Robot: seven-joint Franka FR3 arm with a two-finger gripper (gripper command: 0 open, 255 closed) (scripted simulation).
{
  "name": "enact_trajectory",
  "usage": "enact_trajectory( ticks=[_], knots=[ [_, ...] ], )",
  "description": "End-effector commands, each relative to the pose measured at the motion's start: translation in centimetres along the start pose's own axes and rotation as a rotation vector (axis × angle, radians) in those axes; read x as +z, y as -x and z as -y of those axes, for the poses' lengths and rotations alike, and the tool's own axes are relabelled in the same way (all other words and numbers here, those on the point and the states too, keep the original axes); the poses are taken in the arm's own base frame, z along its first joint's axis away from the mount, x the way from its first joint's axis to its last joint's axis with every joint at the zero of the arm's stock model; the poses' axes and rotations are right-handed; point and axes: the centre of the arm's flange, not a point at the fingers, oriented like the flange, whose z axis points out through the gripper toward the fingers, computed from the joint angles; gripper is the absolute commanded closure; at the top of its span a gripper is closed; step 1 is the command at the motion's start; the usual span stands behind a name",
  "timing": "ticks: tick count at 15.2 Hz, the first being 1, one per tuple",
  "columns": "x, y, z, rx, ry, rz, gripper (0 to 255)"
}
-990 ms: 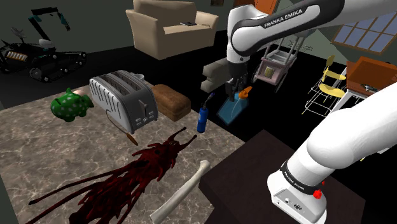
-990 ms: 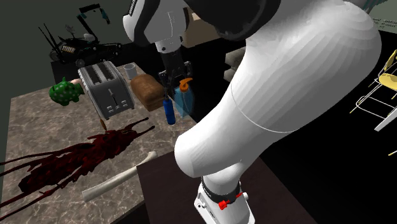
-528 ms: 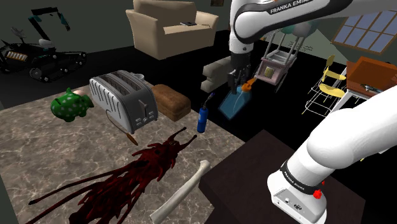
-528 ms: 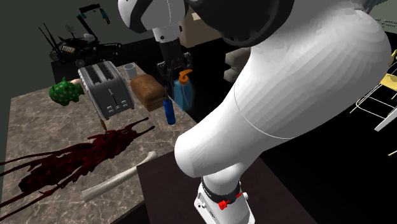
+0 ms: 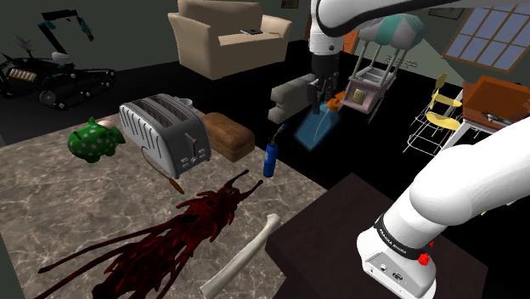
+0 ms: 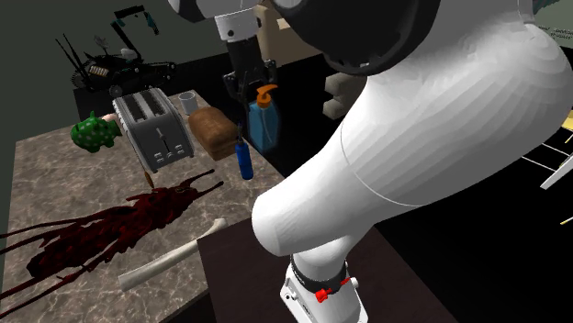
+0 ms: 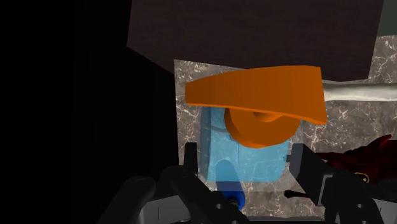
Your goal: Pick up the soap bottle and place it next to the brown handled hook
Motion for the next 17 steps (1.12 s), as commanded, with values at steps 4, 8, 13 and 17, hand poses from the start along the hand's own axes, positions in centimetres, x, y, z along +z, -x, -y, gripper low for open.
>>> enact_trajectory(
  ticks=[4,8,13,17],
  knots=[
    [-2.5,0.7,-0.2,0.000,0.000,0.000,255],
    [-4.6,1.2,-0.4,0.000,0.000,0.000,255],
    [-4.3,-2.7,3.0,0.000,0.000,0.000,255],
    [-3.7,-6.6,6.5,0.000,0.000,0.000,255]
  ],
)
